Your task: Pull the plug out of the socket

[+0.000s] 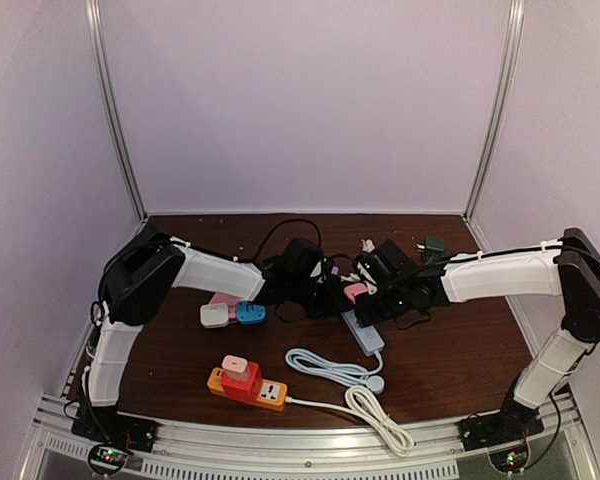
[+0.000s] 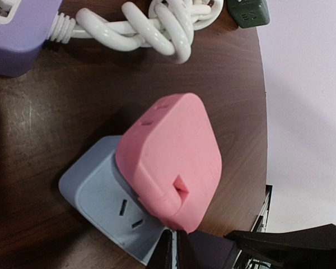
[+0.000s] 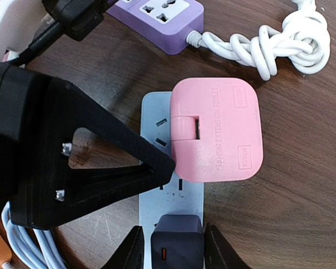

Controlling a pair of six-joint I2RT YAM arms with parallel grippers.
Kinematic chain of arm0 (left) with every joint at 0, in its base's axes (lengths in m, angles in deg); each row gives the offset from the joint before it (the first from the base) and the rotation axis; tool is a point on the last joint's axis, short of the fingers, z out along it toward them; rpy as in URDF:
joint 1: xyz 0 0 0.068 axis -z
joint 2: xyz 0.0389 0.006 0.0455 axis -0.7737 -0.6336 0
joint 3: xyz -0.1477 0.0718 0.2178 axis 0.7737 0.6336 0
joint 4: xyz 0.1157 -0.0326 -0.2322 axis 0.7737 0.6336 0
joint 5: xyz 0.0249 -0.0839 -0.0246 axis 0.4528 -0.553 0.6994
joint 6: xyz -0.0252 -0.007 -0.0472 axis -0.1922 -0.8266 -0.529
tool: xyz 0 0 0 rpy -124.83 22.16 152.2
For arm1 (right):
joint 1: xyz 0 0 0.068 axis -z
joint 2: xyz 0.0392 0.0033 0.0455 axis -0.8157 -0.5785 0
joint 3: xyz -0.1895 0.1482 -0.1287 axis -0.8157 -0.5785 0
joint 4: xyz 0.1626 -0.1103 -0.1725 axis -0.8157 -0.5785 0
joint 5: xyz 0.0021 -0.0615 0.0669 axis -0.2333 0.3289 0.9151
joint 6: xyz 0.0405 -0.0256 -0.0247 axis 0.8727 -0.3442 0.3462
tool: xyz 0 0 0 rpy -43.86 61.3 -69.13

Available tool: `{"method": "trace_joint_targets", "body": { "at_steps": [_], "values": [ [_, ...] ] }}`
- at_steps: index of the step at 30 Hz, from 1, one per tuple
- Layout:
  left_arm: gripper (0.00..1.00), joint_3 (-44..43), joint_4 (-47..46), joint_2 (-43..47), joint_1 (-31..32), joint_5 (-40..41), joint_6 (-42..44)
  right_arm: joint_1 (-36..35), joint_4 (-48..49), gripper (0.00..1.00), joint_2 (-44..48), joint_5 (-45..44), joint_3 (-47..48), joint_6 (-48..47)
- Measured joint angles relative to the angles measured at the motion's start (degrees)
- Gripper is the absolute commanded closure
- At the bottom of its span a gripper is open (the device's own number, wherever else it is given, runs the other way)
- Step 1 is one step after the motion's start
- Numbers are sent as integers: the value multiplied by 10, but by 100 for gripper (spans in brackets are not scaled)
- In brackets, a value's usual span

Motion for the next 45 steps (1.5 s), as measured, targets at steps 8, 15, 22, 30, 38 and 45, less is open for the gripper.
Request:
{"method": "trace_joint_targets", "body": {
  "at_steps": [8, 15, 22, 30, 38, 45],
  "values": [
    [100, 5, -6, 0, 7, -4, -22, 0, -4, 62, 2, 0, -7, -4],
    [100, 11, -10, -3, 13, -9, -36, 0, -7, 70, 2, 0, -8, -9],
    [100, 11, -7, -3, 13, -8, -38, -1, -7, 74, 2, -1, -8, -12],
    [100, 10, -4, -3, 13, -8, -38, -1, -7, 66, 1, -1, -7, -15],
    [100, 8, 0, -3, 13, -8, -38, -1, -7, 73, -8, 0, -7, -16],
    [100, 1, 16, -3, 13, -5, -38, -3, -10, 83, -9, -4, -4, -16]
  ]
}}
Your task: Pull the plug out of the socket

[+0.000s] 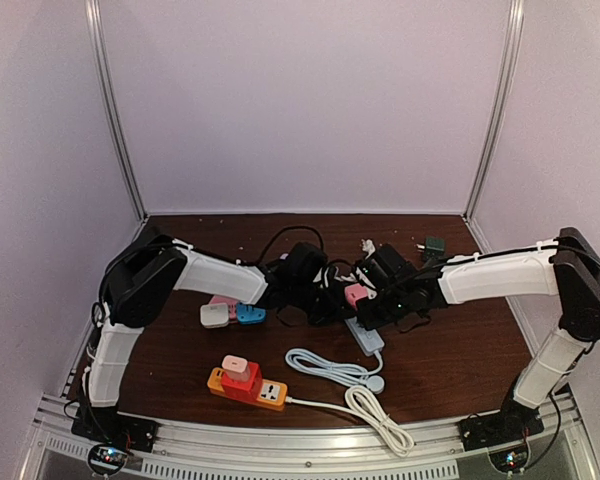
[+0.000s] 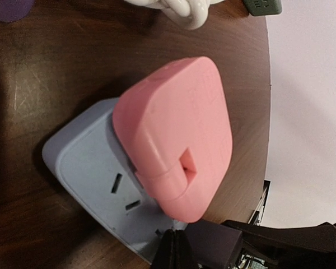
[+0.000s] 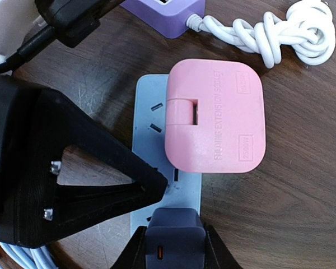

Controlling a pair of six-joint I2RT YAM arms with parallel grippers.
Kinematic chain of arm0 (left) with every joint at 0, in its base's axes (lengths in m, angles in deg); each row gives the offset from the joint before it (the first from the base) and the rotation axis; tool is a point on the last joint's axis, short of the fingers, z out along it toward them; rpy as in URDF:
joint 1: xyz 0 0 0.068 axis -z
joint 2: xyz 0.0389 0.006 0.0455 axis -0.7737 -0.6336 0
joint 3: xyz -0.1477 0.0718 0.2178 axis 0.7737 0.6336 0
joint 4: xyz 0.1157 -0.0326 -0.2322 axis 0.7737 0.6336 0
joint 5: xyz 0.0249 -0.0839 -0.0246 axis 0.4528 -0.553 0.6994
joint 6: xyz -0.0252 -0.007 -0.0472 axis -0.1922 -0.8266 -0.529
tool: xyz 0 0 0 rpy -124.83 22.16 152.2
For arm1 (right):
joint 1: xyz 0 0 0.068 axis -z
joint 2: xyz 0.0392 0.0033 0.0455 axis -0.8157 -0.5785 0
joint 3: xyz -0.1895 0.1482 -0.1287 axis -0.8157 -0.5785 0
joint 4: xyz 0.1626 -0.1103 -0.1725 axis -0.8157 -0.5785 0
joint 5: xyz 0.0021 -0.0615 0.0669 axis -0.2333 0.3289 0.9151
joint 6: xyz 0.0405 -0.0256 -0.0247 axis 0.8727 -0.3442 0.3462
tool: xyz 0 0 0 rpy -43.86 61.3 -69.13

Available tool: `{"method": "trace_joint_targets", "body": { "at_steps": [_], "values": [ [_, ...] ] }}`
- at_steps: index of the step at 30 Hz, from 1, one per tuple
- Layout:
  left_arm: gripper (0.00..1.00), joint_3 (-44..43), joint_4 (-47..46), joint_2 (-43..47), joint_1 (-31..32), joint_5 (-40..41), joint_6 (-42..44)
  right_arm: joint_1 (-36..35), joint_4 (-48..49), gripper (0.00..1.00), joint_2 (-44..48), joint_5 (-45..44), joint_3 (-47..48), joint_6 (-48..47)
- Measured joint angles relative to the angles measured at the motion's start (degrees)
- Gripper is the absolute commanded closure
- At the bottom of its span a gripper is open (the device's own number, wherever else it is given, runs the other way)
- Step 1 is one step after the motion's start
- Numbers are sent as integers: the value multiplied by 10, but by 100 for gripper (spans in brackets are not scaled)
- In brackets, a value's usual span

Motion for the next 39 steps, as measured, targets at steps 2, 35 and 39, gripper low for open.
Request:
{"method": "trace_joint_targets", "body": {
  "at_steps": [2, 35, 39],
  "values": [
    [100, -4, 9, 0, 1, 3, 0, -1, -1, 84, 0, -1, 1, 0],
    [100, -38, 28, -19, 22, 39, -17, 3, -28, 85, 14, -14, 1, 2],
    [100, -36, 24, -19, 23, 41, -17, 4, -33, 86, 14, -14, 3, 0]
  ]
}}
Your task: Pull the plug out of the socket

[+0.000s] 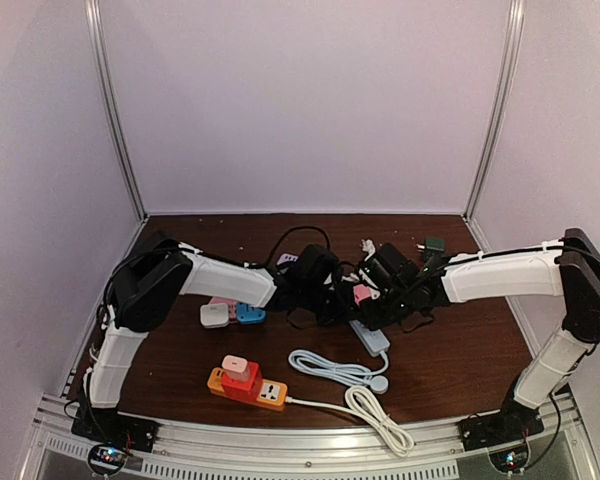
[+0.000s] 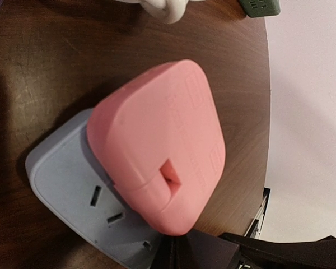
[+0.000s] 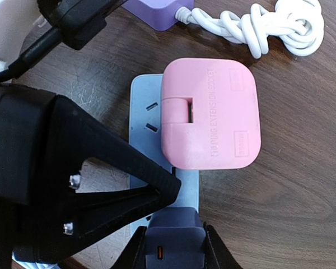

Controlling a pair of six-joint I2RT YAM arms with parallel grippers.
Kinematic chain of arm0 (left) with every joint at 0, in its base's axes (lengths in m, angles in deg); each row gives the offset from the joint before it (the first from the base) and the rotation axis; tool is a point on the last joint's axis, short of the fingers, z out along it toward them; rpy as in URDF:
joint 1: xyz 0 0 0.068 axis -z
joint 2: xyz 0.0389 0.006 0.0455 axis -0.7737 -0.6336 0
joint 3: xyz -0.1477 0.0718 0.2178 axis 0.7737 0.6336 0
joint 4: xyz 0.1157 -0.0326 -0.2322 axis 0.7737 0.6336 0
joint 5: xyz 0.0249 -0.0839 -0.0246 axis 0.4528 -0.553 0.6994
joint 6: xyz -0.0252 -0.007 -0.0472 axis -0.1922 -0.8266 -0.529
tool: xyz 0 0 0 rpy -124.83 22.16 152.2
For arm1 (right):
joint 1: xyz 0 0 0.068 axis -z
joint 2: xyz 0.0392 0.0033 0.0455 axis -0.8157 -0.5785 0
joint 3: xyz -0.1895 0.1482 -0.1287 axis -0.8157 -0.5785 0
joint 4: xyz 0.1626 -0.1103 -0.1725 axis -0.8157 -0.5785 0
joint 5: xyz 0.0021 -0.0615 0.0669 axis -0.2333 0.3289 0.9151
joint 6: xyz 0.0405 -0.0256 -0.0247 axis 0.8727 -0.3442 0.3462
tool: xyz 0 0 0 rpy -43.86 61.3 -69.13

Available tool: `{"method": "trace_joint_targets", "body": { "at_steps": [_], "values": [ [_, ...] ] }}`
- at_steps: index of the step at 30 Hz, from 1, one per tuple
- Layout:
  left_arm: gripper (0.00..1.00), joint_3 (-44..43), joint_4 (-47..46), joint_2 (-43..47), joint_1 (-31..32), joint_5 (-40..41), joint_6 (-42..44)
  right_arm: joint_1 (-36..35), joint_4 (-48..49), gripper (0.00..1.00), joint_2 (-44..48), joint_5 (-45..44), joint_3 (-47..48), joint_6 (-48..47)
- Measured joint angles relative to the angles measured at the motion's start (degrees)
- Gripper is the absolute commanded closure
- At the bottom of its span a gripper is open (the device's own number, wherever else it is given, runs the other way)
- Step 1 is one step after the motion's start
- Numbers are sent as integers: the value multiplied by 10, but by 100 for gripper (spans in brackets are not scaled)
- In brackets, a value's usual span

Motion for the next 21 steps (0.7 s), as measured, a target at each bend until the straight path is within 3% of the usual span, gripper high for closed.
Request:
{"method": "trace_joint_targets", "body": {
  "at_steps": [21],
  "values": [
    [100, 12, -14, 3, 4, 3, -1, 16, -62, 86, -23, 27, 45, 1]
  ]
}}
